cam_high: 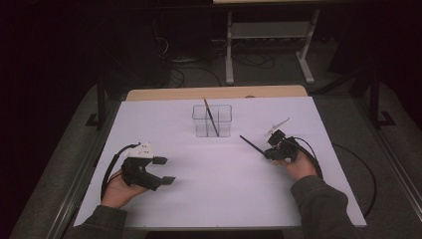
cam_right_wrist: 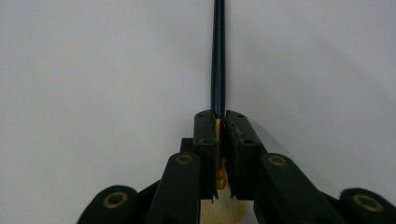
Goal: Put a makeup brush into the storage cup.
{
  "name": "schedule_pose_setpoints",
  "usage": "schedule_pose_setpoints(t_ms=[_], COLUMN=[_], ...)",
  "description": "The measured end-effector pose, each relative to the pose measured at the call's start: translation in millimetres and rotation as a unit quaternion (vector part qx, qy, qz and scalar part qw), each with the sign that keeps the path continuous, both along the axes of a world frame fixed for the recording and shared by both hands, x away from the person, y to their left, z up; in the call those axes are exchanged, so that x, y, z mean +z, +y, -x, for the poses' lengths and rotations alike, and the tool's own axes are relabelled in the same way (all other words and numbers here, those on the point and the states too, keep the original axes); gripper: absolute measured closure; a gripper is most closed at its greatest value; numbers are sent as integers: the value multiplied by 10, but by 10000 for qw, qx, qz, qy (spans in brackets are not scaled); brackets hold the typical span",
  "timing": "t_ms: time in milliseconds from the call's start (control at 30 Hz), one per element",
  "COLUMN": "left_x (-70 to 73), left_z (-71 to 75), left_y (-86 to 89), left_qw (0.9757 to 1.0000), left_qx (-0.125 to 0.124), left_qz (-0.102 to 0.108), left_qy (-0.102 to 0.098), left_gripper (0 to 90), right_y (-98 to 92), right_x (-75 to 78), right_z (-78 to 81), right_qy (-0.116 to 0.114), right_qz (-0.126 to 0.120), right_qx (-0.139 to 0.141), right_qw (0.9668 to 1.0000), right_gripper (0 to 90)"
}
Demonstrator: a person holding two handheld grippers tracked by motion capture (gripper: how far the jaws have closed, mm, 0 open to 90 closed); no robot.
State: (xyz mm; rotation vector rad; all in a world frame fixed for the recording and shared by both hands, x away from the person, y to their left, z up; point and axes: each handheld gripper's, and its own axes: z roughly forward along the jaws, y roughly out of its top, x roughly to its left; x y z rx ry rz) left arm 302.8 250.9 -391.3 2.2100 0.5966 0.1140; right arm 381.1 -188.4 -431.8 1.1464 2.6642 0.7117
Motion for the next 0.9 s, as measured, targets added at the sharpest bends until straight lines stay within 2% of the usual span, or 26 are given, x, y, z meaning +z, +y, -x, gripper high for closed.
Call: schedule_pose_setpoints(t_ms=[167,267,300,333,467,667,900], left_x=[3,3,4,4,4,5,9], left_z=[0,0,-1,-1,-2,4,5], left_y=[5,6,9,9,4,-4,-19], left_qw=[10000,10000,10000,10000,10000,10000,10000], left_qx=[4,5,8,8,-2,-11,-42], left_qz=[-5,4,-3,-3,-3,-9,-17], left_qy=[-10,-8,-3,-3,-8,3,-20], left_gripper=[222,222,222,222,222,223,226], right_y=[-18,-43,-70,-70,-85,-50,52], right_x=[1,3,19,19,94,107,225], right_z=[-25,-42,-47,-47,-31,10,96], right_qy=[48,91,152,152,170,227,289], right_qz=[-63,-167,-315,-315,-506,-512,-613], right_qx=[41,67,51,51,276,422,816], right_qw=[10000,9998,9994,9994,9982,9975,9944], right_gripper=[835,835,835,835,835,836,835])
